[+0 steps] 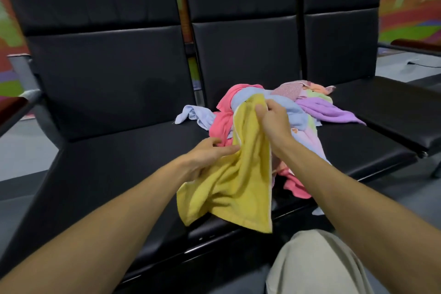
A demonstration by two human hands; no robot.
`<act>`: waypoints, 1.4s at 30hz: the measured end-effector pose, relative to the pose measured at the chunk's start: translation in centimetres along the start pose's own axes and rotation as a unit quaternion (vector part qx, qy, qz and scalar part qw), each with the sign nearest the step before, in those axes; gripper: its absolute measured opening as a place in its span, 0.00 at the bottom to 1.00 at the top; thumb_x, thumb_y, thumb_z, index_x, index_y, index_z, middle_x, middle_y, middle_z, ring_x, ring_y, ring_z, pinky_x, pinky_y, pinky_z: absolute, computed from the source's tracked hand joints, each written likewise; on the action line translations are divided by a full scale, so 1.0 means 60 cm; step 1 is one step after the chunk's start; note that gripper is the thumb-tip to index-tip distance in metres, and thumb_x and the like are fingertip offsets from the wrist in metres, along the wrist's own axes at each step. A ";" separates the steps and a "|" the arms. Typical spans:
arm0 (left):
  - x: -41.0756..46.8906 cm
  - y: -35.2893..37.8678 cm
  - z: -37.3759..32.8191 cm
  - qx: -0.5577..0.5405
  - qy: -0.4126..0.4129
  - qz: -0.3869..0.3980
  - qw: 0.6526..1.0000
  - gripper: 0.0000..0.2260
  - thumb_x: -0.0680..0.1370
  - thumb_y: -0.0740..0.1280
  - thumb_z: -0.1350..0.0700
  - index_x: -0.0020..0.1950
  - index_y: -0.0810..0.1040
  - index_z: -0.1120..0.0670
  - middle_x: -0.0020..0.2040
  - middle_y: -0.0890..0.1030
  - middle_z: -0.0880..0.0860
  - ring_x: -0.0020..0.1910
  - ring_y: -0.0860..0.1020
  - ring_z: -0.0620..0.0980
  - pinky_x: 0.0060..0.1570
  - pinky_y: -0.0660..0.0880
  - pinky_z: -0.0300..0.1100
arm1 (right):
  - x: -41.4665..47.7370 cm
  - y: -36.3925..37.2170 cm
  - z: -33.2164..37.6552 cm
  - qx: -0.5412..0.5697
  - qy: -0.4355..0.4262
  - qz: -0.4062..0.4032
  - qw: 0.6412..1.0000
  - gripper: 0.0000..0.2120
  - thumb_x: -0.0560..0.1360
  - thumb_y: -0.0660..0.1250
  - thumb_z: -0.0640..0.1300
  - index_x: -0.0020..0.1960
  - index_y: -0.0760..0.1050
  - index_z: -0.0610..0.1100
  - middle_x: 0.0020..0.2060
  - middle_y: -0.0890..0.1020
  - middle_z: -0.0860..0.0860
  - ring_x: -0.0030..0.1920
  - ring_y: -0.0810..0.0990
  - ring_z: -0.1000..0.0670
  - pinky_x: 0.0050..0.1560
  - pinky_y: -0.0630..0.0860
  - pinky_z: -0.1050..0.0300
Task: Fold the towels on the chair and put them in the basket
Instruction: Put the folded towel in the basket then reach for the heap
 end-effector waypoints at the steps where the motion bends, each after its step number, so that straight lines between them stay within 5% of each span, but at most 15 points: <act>1: 0.003 0.004 -0.006 -0.010 0.003 -0.003 1.000 0.29 0.67 0.76 0.40 0.61 0.77 0.53 0.55 0.82 0.51 0.53 0.82 0.51 0.55 0.79 0.47 | -0.002 0.002 0.026 0.061 -0.019 -0.007 0.998 0.09 0.79 0.59 0.40 0.44 0.72 0.36 0.36 0.73 0.48 0.38 0.72 0.52 0.37 0.69 0.58; 6: -0.008 -0.013 -0.024 -0.104 0.023 -0.056 0.993 0.07 0.77 0.69 0.55 0.47 0.83 0.57 0.44 0.83 0.55 0.40 0.80 0.49 0.41 0.79 0.41 | -0.023 0.043 0.006 0.142 0.101 0.057 0.983 0.14 0.82 0.54 0.42 0.61 0.73 0.36 0.43 0.75 0.46 0.42 0.75 0.50 0.51 0.74 0.54; 9: -0.034 -0.061 -0.022 -0.166 0.013 -0.088 0.982 0.08 0.76 0.68 0.55 0.50 0.83 0.57 0.47 0.84 0.58 0.41 0.81 0.52 0.45 0.79 0.46 | -0.056 0.095 0.071 0.236 0.079 0.140 0.958 0.03 0.72 0.60 0.41 0.42 0.70 0.42 0.35 0.67 0.44 0.35 0.69 0.48 0.42 0.70 0.54; 13: -0.077 -0.125 -0.001 -0.209 -0.003 -0.102 0.973 0.16 0.77 0.66 0.44 0.57 0.82 0.53 0.52 0.84 0.53 0.50 0.82 0.52 0.49 0.78 0.47 | -0.095 0.144 0.147 0.319 0.034 0.175 0.931 0.09 0.73 0.61 0.46 0.45 0.73 0.40 0.40 0.74 0.42 0.41 0.75 0.45 0.43 0.75 0.52; 16: -0.107 -0.148 0.029 -0.272 -0.040 -0.053 0.960 0.25 0.73 0.68 0.35 0.54 0.82 0.55 0.48 0.83 0.53 0.48 0.81 0.52 0.47 0.76 0.46 | -0.132 0.181 0.133 0.235 0.059 0.167 0.956 0.11 0.77 0.64 0.49 0.43 0.79 0.43 0.39 0.82 0.47 0.42 0.81 0.48 0.47 0.77 0.53; 19: -0.134 -0.183 0.051 -0.295 -0.046 -0.076 0.951 0.19 0.74 0.72 0.48 0.59 0.81 0.59 0.51 0.84 0.56 0.48 0.83 0.54 0.44 0.79 0.48 | -0.164 0.232 0.149 0.226 0.044 0.238 0.944 0.09 0.75 0.70 0.45 0.38 0.76 0.43 0.35 0.78 0.45 0.40 0.76 0.45 0.44 0.74 0.49; 21: -0.154 -0.218 0.070 -0.347 -0.022 -0.112 0.931 0.15 0.77 0.69 0.54 0.62 0.79 0.58 0.55 0.83 0.59 0.52 0.83 0.55 0.49 0.80 0.51 | -0.182 0.263 0.158 0.268 0.056 0.280 0.920 0.07 0.71 0.72 0.42 0.43 0.75 0.41 0.39 0.76 0.42 0.42 0.76 0.43 0.45 0.74 0.47; 24: -0.184 -0.264 0.092 -0.439 0.031 -0.140 0.887 0.14 0.81 0.60 0.57 0.66 0.76 0.57 0.61 0.80 0.61 0.59 0.79 0.59 0.58 0.76 0.57 | -0.187 0.283 0.131 0.247 0.089 0.254 0.931 0.07 0.70 0.70 0.35 0.46 0.76 0.43 0.44 0.79 0.44 0.46 0.79 0.44 0.47 0.77 0.48; 28: -0.233 -0.322 0.135 -0.524 0.100 -0.177 0.827 0.13 0.80 0.54 0.60 0.59 0.75 0.60 0.57 0.81 0.62 0.58 0.79 0.60 0.61 0.73 0.57 | -0.194 0.305 0.106 0.268 0.108 0.280 0.915 0.19 0.68 0.69 0.27 0.53 0.76 0.45 0.53 0.79 0.41 0.53 0.79 0.41 0.54 0.79 0.43; 32: -0.267 -0.351 0.211 -0.322 0.017 -0.252 0.912 0.13 0.79 0.57 0.53 0.43 0.78 0.56 0.40 0.81 0.55 0.42 0.79 0.52 0.43 0.75 0.45 | -0.213 0.308 0.036 0.203 0.169 0.360 0.895 0.23 0.70 0.70 0.30 0.63 0.75 0.40 0.52 0.82 0.42 0.56 0.81 0.41 0.45 0.79 0.54; 35: -0.265 -0.353 0.266 -0.025 -0.140 -0.226 0.964 0.16 0.77 0.65 0.42 0.49 0.81 0.54 0.46 0.81 0.52 0.43 0.78 0.48 0.41 0.74 0.41 | -0.229 0.296 -0.006 0.129 0.217 0.431 0.866 0.10 0.76 0.67 0.44 0.53 0.80 0.39 0.46 0.85 0.45 0.50 0.83 0.46 0.46 0.78 0.57; 38: -0.238 -0.357 0.272 0.215 -0.173 -0.210 0.938 0.15 0.77 0.66 0.45 0.48 0.80 0.57 0.43 0.78 0.52 0.40 0.75 0.48 0.36 0.71 0.40 | -0.209 0.279 -0.043 -0.049 0.189 0.412 0.890 0.19 0.74 0.70 0.54 0.56 0.79 0.40 0.52 0.84 0.46 0.51 0.82 0.48 0.51 0.77 0.54; 42: -0.190 -0.340 0.241 0.287 -0.092 -0.251 0.920 0.15 0.77 0.67 0.53 0.63 0.74 0.51 0.59 0.77 0.51 0.55 0.76 0.49 0.55 0.76 0.46 | -0.196 0.281 -0.085 -0.233 0.106 0.387 0.886 0.16 0.74 0.70 0.50 0.50 0.81 0.35 0.44 0.82 0.47 0.45 0.78 0.51 0.48 0.75 0.55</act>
Point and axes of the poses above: each hand's wrist, its own x-axis towards the middle knuckle, its own y-axis out of the palm, z = x × y, the point moved 7 cm from there along x, towards the middle knuckle
